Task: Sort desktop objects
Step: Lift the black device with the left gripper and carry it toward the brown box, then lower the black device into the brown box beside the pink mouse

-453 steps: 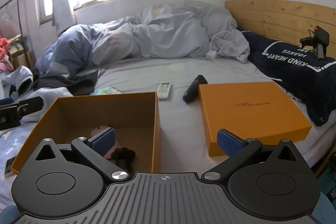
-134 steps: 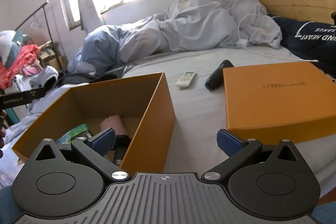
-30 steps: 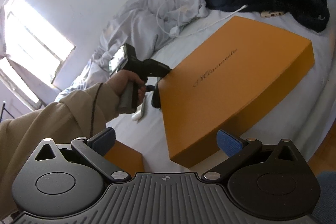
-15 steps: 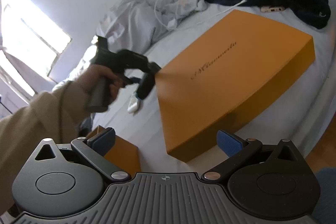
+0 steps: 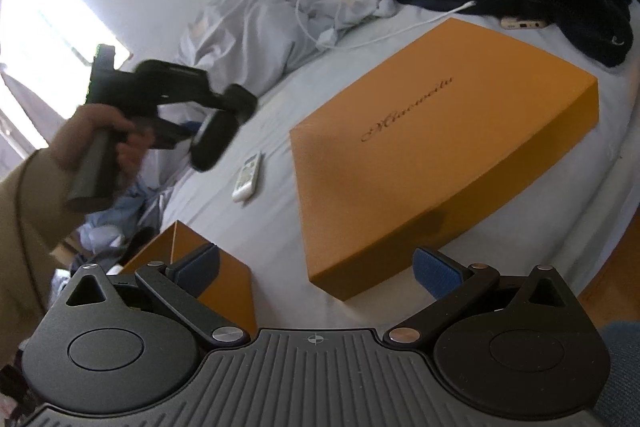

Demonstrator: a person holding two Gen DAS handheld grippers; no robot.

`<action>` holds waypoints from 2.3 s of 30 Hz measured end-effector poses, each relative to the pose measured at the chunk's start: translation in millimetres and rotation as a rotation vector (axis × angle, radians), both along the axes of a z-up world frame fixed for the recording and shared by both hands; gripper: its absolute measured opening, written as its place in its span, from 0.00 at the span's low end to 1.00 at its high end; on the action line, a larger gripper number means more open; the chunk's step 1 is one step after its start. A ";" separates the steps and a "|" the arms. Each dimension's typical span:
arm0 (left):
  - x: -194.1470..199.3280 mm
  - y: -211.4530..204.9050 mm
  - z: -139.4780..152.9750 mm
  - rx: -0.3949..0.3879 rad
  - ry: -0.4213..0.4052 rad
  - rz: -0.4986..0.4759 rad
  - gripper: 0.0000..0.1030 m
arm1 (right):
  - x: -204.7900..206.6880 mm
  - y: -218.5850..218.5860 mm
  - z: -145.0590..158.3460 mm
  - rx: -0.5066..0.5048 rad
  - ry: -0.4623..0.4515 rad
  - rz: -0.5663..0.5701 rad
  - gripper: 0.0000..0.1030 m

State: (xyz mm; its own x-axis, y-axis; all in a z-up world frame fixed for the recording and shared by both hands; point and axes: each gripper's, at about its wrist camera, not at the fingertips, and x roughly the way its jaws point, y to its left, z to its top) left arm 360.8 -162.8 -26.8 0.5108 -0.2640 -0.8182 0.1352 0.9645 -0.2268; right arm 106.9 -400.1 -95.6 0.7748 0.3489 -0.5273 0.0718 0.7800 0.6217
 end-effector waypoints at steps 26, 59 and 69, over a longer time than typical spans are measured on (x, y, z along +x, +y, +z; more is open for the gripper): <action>-164.2 93.8 97.8 -0.249 -0.243 0.158 0.42 | -12.9 20.4 8.9 -0.066 -0.044 0.044 1.00; -287.6 188.5 -0.4 -0.083 -0.134 0.435 0.42 | -25.7 47.4 14.1 -0.156 -0.063 0.115 1.00; -299.1 198.1 -17.2 -0.010 -0.135 0.498 0.42 | -27.4 60.1 15.5 -0.191 -0.065 0.142 1.00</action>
State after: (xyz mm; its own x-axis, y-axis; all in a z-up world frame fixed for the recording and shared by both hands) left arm 61.7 35.3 -44.0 0.6775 0.0306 -0.7349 -0.3116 0.9170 -0.2490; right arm 79.4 -340.1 -80.0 0.7594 0.3552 -0.5451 -0.0821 0.8834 0.4613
